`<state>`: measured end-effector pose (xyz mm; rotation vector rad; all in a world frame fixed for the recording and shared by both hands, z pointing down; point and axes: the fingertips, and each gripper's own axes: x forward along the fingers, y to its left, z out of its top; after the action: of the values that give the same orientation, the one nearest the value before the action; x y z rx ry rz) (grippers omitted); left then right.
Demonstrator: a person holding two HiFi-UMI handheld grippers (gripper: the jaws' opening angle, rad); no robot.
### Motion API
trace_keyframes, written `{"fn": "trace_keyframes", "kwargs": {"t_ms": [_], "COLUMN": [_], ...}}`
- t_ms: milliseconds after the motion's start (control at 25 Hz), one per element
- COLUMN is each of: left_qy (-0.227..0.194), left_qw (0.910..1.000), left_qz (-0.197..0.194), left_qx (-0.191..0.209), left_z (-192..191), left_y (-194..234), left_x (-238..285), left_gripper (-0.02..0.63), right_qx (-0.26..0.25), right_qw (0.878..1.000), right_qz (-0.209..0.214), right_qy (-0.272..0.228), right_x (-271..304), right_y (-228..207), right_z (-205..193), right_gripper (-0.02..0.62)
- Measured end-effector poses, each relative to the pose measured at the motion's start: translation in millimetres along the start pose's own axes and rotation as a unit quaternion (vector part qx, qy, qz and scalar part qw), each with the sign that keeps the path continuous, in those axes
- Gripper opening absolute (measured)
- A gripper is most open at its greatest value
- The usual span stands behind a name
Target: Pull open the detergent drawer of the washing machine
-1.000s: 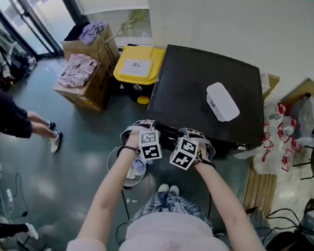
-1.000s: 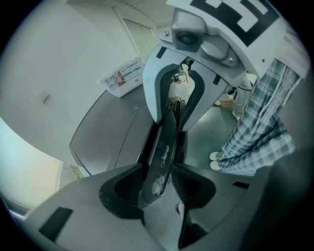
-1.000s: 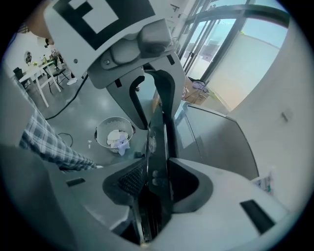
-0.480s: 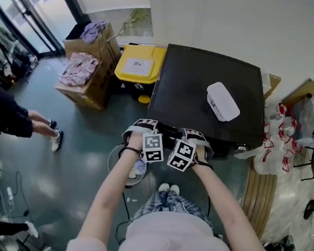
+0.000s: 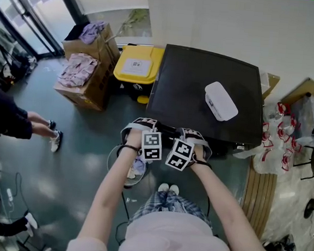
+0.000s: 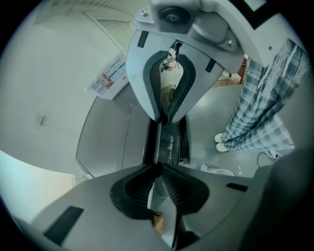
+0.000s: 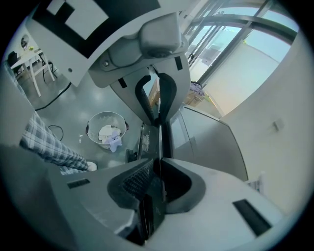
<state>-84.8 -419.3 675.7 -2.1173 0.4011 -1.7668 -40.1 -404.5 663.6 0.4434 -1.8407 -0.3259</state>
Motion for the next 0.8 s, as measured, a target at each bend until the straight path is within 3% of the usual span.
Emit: {"fn": "trace_keyframes", "kwargs": {"t_ms": [520,800], "left_qy": [-0.005,-0.012], "left_qw": [0.9964,0.9959], "left_qz": [-0.084,-0.089], "left_qx": [0.012,0.000], "left_z": [0.2,-0.7], "left_y": [-34.2,-59.6], "left_x": [-16.7,-28.4], "left_gripper": [0.064,0.063], "right_qx": [0.035,0.057], "right_qw": [0.998,0.994], "right_qz": [0.051,0.079], "right_qy": [-0.022,-0.043], "right_x": [-17.1,-27.8], "right_y": [32.1,58.4], "right_z": [4.2,7.2], "right_gripper": [0.061,0.055]}}
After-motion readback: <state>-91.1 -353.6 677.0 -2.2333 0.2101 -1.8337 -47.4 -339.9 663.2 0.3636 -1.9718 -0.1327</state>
